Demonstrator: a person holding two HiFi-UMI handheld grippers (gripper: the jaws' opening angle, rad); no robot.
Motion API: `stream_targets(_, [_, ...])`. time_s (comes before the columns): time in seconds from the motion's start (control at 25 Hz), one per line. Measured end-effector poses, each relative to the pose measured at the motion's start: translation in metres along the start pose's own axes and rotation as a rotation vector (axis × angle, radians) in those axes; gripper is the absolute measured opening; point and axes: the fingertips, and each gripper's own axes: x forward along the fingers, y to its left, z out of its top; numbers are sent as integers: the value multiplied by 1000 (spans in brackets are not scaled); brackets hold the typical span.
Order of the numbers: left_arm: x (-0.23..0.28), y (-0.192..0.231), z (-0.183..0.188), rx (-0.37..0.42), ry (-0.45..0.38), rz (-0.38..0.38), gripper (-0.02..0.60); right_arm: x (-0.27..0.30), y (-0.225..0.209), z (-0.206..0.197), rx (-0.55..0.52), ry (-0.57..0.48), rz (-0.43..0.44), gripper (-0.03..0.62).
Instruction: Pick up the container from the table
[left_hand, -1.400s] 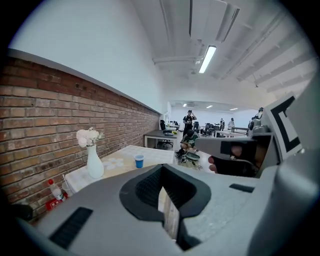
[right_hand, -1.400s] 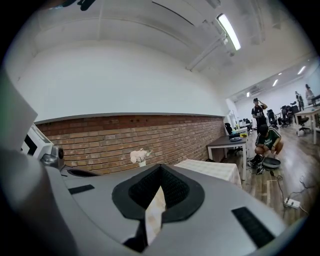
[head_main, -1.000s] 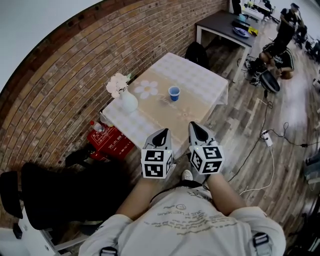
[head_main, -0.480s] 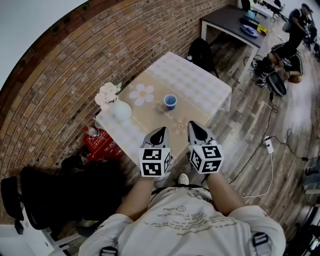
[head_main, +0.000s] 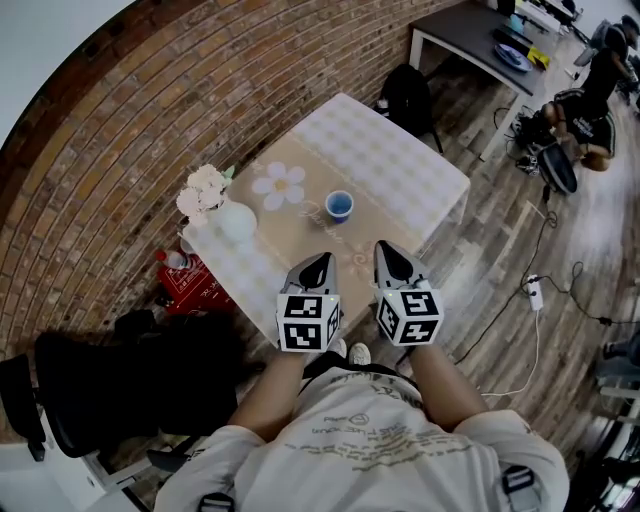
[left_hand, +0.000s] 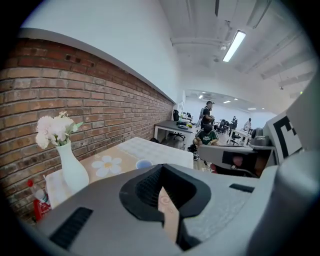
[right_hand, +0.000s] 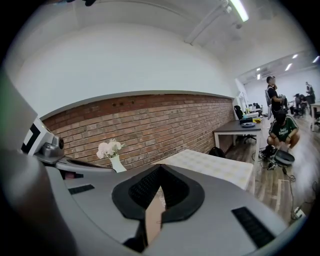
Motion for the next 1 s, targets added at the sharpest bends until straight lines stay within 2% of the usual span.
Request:
stream_targets(0.4, [26,43,5,-15,28,-22,3,52,9,-14,-27,44,-14,2])
stream_targets(0.68, [42,58,-7,-43,62,-47,3,75,6,-35,-50,68,-21,7])
stream_targets(0.8, [50,63,-14,-59,78,-54,3,86,6,-47,-67,99,-13,74])
stream_targets(1.0, [61,67,-20,-78,96,-65,3,104,0,-67,-89,157,-22,142])
